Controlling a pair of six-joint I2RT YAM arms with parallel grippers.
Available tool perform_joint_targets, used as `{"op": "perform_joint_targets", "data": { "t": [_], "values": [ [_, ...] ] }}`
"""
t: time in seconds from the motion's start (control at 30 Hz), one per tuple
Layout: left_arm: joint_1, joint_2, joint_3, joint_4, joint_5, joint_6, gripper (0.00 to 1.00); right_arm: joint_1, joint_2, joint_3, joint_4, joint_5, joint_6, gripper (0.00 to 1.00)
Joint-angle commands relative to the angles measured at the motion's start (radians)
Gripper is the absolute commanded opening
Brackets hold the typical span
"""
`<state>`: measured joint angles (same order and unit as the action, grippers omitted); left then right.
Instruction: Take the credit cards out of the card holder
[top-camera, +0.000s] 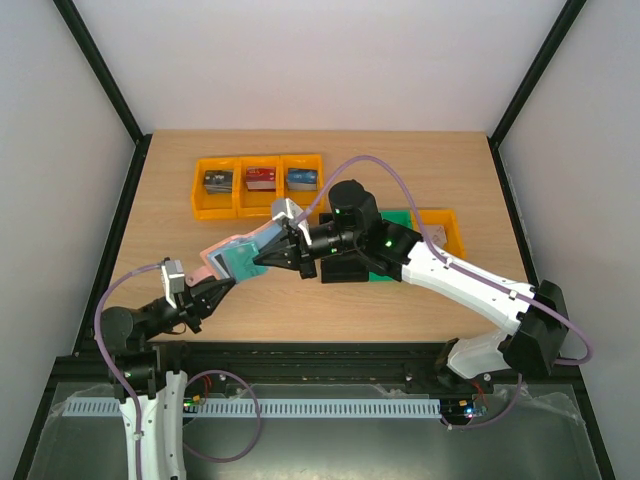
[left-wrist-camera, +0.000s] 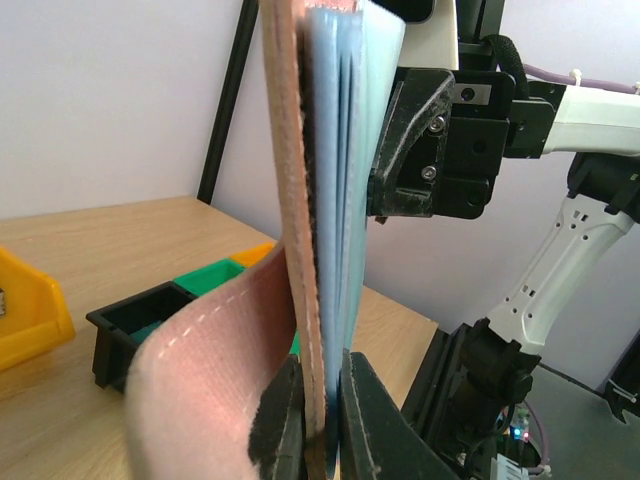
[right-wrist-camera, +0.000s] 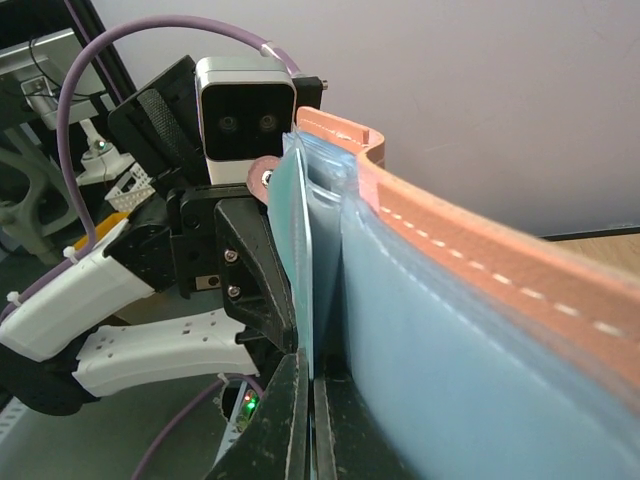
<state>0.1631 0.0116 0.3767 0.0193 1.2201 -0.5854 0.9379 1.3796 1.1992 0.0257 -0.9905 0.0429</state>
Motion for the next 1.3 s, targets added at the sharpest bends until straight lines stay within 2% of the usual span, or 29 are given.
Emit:
{"op": "perform_joint_targets", "data": {
  "t": [0.0, 0.23, 0.37, 0.5, 0.6, 0.77, 1.27],
  "values": [
    [0.001, -0.018, 0.024, 0.005, 0.006, -0.01, 0.09, -0.017, -0.052, 0.001, 0.004, -0.017, -0.025, 0.02],
    [0.001, -0.018, 0.023, 0.005, 0.004, -0.011, 0.12, -0.017, -0.018, 0.012, -0.011, -0.052, -0.024, 0.02],
    [0.001, -0.018, 0.024, 0.001, 0.006, -0.008, 0.02, -0.016, -0.005, 0.027, -0.041, -0.047, -0.038, 0.03],
    [0.001, -0.018, 0.02, 0.013, -0.01, -0.017, 0.02, -0.017, -0.012, 0.023, -0.06, -0.021, -0.054, 0.1],
    [0.0, -0.018, 0.016, 0.019, -0.012, -0.02, 0.02, -0.017, -0.014, 0.019, -0.06, -0.024, -0.054, 0.11],
    [-0.001, -0.018, 0.019, 0.014, -0.007, -0.019, 0.02, -0.016, -0.014, 0.018, -0.054, -0.028, -0.048, 0.02],
    [-0.004, -0.018, 0.021, 0.013, -0.01, -0.012, 0.02, -0.069, -0.098, -0.036, -0.084, 0.059, -0.061, 0.02]
  ]
}}
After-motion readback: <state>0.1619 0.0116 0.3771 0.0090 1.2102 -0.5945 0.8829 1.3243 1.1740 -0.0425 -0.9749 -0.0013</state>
